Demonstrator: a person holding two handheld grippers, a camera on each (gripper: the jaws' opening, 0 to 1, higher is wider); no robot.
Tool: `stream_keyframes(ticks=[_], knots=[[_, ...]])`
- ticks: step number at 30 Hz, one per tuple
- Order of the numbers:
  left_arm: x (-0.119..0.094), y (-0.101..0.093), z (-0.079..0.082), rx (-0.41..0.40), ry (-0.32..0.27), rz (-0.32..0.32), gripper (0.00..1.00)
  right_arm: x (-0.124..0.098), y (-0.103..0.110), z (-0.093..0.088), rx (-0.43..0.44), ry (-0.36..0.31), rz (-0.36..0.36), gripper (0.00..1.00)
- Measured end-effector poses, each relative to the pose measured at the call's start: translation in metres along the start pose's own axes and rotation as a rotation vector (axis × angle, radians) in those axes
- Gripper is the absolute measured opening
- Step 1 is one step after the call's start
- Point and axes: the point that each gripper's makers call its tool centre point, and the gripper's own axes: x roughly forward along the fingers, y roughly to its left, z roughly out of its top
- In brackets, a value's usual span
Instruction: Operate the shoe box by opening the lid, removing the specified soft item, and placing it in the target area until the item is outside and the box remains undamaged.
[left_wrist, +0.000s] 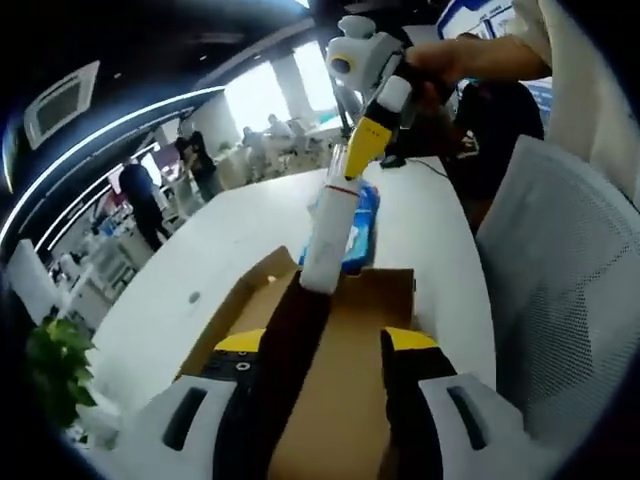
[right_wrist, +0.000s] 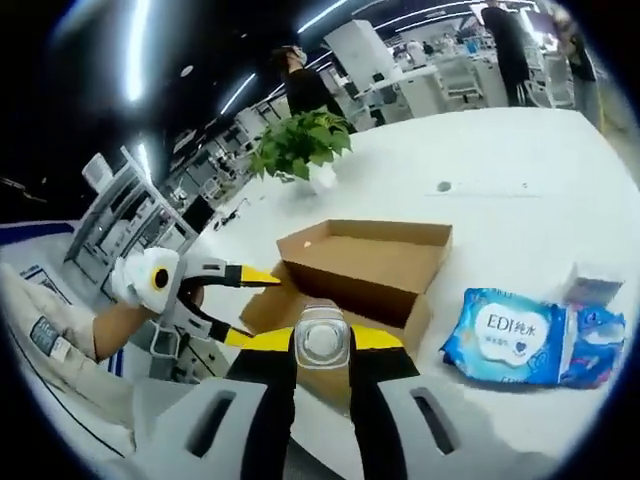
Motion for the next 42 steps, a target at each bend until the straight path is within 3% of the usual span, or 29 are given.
stream_keyframes(ticks=[5,19,27,36,39,42], knots=[[-0.010,0.005,-0.007,-0.095,-0.001,0.029,0.55,-0.011,-0.013,0.014,-0.073,0.007,-0.015,0.17],[-0.040,0.017,-0.039,-0.222,0.018,0.127,0.63,-0.029,-0.051,0.050,-0.326,0.070,-0.062,0.17],[-0.053,0.018,-0.052,-0.282,0.020,0.167,0.69,-0.023,-0.073,0.052,-0.519,0.172,-0.085,0.17],[-0.062,0.019,-0.072,-0.318,0.035,0.210,0.69,-0.010,-0.105,0.048,-0.677,0.297,-0.125,0.17],[-0.067,0.023,-0.078,-0.329,0.040,0.242,0.67,-0.005,-0.115,0.046,-0.761,0.346,-0.131,0.17],[-0.072,0.027,-0.083,-0.336,0.043,0.271,0.66,0.000,-0.123,0.042,-0.789,0.385,-0.135,0.17]])
